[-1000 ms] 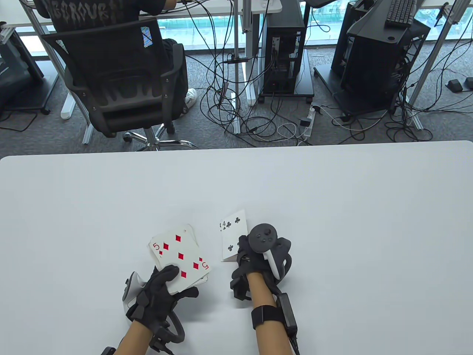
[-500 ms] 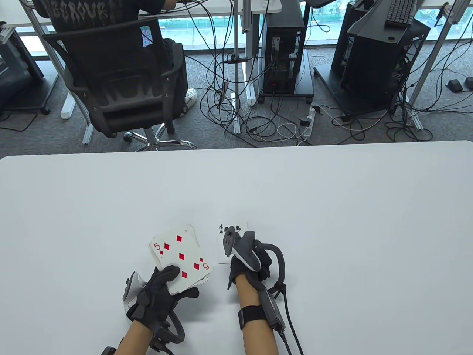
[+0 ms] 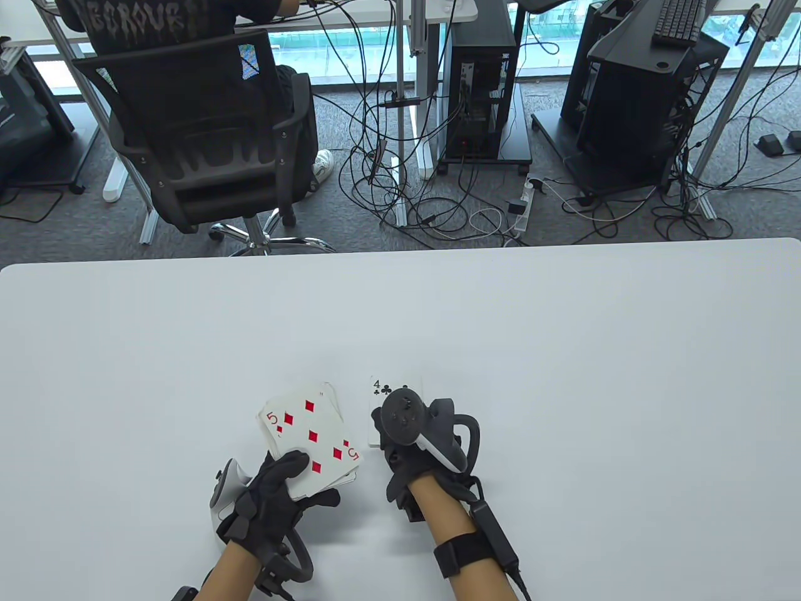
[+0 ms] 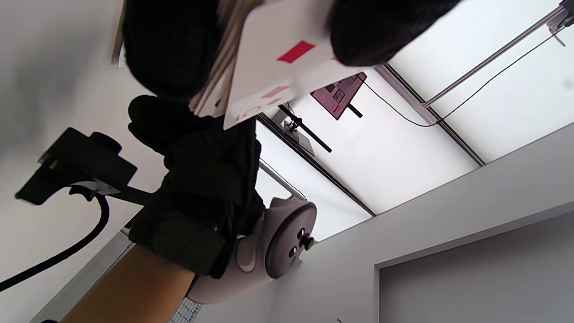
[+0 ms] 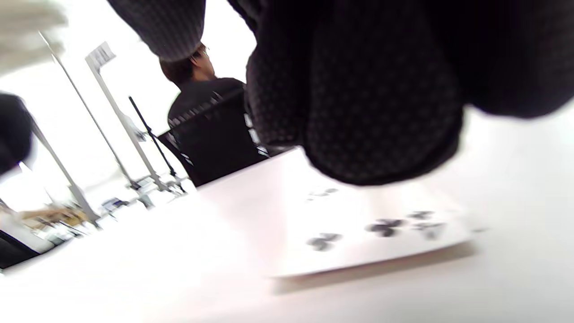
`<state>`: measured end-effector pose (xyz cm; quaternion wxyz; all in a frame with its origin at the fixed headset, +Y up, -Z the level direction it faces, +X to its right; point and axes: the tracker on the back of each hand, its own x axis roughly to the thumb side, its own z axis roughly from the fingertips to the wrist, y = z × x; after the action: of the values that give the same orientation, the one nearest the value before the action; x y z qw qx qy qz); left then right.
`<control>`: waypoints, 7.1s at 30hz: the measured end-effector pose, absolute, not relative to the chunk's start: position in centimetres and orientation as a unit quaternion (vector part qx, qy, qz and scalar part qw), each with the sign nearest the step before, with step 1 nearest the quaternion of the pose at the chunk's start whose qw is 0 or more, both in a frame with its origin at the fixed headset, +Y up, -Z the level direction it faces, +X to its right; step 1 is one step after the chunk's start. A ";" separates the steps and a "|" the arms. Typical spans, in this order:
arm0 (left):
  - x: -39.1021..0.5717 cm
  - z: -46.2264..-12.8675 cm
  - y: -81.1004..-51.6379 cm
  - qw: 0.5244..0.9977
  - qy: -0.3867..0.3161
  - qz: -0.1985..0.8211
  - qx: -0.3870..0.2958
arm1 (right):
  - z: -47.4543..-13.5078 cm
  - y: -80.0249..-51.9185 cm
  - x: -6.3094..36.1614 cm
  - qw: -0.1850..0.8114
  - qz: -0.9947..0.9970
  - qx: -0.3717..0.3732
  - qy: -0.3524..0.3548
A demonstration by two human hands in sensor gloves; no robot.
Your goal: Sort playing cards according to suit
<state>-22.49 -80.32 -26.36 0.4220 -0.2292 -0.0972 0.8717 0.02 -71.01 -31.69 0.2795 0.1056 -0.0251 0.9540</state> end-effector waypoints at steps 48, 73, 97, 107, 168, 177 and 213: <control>-21.5 -26.3 -80.5 0.424 -0.113 0.860 -0.263 | -32.7 -75.2 18.4 0.193 0.964 -0.183 -0.025; -21.3 -26.2 -80.6 0.435 -0.104 0.851 -0.274 | -33.3 -73.6 12.1 0.005 0.998 -0.031 -0.057; -21.6 -26.3 -81.0 0.433 -0.108 0.854 -0.267 | -25.6 -73.6 -1.9 0.315 0.919 0.222 -0.085; -21.4 -26.3 -81.0 0.440 -0.119 0.844 -0.282 | -26.5 -74.2 -0.3 0.417 0.887 0.195 -0.046; -22.0 -26.2 -80.3 0.417 -0.096 0.870 -0.247 | -33.7 -73.3 1.4 0.102 0.995 0.021 0.005; -22.0 -26.1 -80.5 0.422 -0.092 0.866 -0.251 | -28.4 -71.8 -0.6 0.402 0.895 0.189 -0.030; -21.8 -26.3 -81.0 0.427 -0.103 0.856 -0.273 | -29.6 -71.9 0.9 0.354 0.919 0.162 -0.065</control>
<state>-21.76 -80.98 -26.35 0.4273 -0.2727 -0.1034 0.8558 0.87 -71.90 -29.60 0.3539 0.1620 -0.0647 0.9189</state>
